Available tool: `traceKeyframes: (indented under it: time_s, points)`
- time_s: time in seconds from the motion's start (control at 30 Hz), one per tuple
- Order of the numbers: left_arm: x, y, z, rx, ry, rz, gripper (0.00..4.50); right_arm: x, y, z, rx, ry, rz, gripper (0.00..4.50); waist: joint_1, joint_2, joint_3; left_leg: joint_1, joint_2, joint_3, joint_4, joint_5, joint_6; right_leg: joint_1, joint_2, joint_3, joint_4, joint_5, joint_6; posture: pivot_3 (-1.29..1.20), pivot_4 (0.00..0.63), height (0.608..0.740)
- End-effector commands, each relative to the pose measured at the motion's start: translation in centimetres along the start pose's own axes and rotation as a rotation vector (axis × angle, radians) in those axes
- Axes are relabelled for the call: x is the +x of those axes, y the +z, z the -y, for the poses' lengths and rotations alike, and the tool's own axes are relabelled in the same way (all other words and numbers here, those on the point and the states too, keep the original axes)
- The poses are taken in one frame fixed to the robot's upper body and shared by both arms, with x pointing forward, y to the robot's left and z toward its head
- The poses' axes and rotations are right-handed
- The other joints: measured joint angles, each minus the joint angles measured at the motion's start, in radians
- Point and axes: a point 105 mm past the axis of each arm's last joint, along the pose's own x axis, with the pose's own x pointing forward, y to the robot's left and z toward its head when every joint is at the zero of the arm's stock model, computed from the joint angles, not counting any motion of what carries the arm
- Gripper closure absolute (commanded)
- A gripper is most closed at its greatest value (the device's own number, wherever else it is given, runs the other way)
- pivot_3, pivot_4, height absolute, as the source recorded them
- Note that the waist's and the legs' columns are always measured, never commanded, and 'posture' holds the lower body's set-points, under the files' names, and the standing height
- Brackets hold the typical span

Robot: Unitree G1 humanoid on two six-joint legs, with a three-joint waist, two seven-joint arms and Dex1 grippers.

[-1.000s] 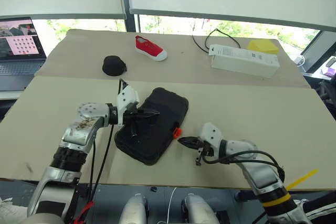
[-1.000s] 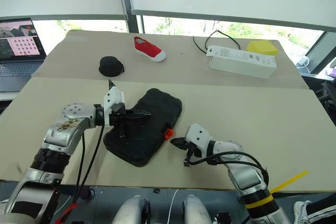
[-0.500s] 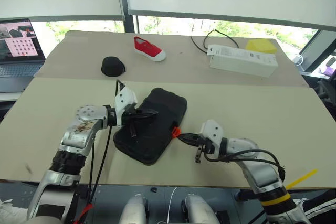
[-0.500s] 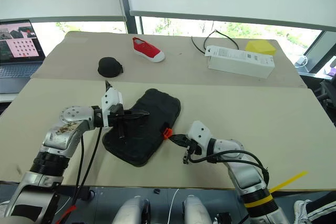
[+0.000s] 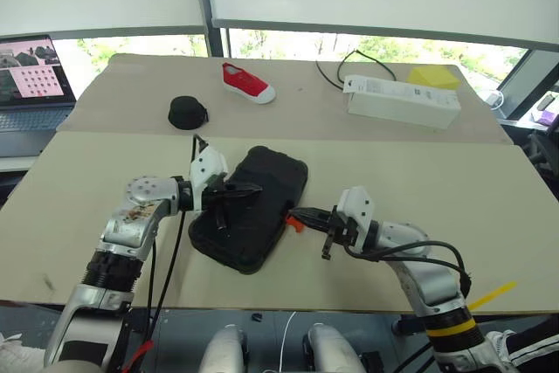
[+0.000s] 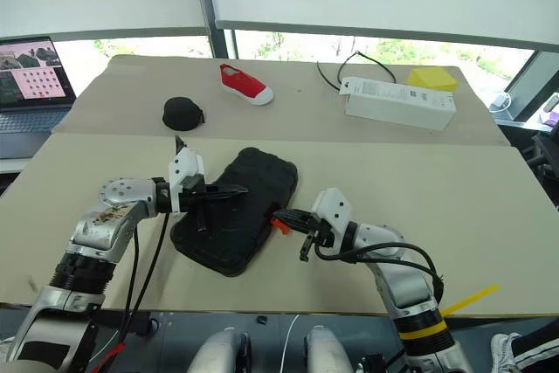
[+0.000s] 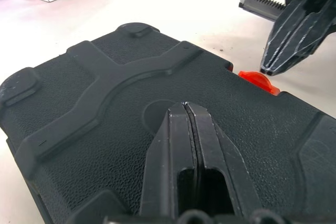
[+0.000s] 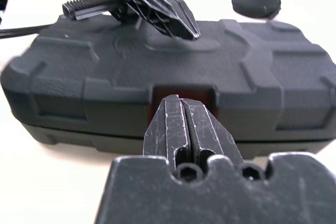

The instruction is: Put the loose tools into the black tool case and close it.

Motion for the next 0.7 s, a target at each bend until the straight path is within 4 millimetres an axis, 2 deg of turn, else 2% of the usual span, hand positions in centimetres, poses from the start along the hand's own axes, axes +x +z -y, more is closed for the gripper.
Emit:
traceKeyframes:
  time_s: [0.03, 0.13, 0.27, 0.43, 0.7]
  points:
    - [0.6, -3.5, 1.5, -0.093, -0.051, -0.098, 4.45, -1.1, 1.2, 0.8, -0.018, -0.022, 0.021, 4.50, 0.001, 0.000, 0.000, 0.000, 0.000, 0.000, 0.000, 0.000, 0.000, 0.000, 0.000, 0.000, 0.000, 0.000, 0.000, 0.00, 0.150, 0.740]
    - [0.5, -3.6, 1.5, -0.095, -0.050, -0.100, 4.45, -2.3, 0.9, 1.2, 0.005, -0.035, -0.024, 4.50, 0.002, 0.001, -0.001, 0.000, 0.000, 0.000, 0.000, 0.000, 0.000, 0.000, 0.000, 0.000, 0.000, 0.000, 0.000, 0.00, 0.150, 0.740]
    - [0.4, -3.7, 1.5, -0.097, -0.050, -0.103, 4.45, -2.8, -0.3, 0.9, 0.022, -0.029, -0.105, 4.50, 0.001, 0.003, -0.002, 0.000, 0.000, 0.000, 0.000, 0.000, 0.000, 0.000, 0.000, 0.000, -0.001, 0.000, 0.000, 0.00, 0.150, 0.740]
    - [0.5, -3.6, 1.6, -0.100, -0.054, -0.101, 4.45, -1.6, -2.2, 0.0, 0.061, 0.009, -0.187, 4.50, 0.000, 0.005, -0.004, 0.000, 0.000, 0.000, 0.000, 0.000, 0.000, 0.000, 0.000, 0.000, -0.001, 0.000, 0.000, 0.00, 0.150, 0.740]
    - [0.4, -3.5, 1.4, -0.098, -0.051, -0.102, 4.45, 0.0, -2.0, -0.2, 0.075, 0.031, -0.143, 4.50, 0.003, 0.006, -0.004, 0.000, 0.000, 0.000, 0.000, 0.000, 0.000, 0.000, 0.000, 0.000, -0.001, 0.000, 0.000, 0.00, 0.150, 0.740]
